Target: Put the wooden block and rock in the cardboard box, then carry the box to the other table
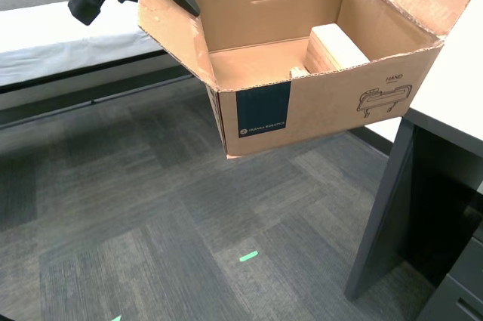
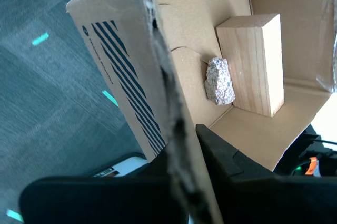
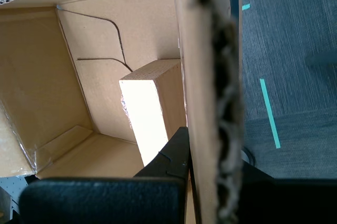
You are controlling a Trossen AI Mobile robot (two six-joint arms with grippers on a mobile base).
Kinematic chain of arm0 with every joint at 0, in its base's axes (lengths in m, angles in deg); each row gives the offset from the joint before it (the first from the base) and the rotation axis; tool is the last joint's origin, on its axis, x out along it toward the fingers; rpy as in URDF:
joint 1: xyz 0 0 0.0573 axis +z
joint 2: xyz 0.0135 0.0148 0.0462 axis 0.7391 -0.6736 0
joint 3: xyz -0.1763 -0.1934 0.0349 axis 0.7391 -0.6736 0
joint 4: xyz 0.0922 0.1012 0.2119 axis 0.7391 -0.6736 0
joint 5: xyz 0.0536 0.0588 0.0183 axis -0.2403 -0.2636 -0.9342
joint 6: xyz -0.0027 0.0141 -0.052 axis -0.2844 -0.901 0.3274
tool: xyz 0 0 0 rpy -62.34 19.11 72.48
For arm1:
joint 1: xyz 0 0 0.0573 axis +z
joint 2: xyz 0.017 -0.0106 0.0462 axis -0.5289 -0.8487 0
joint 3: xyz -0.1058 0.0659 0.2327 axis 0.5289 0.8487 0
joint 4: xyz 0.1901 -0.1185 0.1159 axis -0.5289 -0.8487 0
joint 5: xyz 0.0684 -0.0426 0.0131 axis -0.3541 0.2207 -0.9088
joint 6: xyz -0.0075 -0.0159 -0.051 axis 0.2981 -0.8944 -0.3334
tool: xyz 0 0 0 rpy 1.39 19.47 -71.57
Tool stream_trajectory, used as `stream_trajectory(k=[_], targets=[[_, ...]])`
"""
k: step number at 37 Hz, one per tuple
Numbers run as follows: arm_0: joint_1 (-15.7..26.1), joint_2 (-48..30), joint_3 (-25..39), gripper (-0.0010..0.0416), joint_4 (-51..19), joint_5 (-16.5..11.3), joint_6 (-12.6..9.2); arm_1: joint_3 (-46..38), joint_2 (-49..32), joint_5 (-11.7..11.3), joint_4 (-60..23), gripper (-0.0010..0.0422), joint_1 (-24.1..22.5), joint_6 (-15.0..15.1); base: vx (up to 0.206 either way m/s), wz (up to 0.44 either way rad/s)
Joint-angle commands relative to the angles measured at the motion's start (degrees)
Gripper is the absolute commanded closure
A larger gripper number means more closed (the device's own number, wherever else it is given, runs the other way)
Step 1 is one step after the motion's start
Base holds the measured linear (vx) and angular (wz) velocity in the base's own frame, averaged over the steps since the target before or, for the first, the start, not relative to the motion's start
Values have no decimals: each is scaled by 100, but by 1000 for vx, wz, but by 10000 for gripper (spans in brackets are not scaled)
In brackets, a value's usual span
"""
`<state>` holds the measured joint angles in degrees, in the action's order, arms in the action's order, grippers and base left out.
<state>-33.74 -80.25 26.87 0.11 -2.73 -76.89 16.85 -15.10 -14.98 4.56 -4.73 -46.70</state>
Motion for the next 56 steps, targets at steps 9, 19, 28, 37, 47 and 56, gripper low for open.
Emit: stream_trajectory(k=[9,19,28,37,47,56], targets=[[7,7,7,406,7,-44,-271,-4,4,114,-13,413,-2,297,115,110],[13,7,7,406,39,-42,-278,-4,2,111,-13,413,-2,295,114,188],[39,7,7,406,79,-42,-297,-2,2,111,-96,413,-7,238,114,263],[42,7,7,406,94,-42,-293,-2,2,264,-96,413,-9,144,117,282],[42,7,7,406,136,-42,-293,-2,2,260,-94,413,2,188,116,251],[42,7,7,406,136,-42,-319,-2,2,815,-92,413,7,619,116,207]])
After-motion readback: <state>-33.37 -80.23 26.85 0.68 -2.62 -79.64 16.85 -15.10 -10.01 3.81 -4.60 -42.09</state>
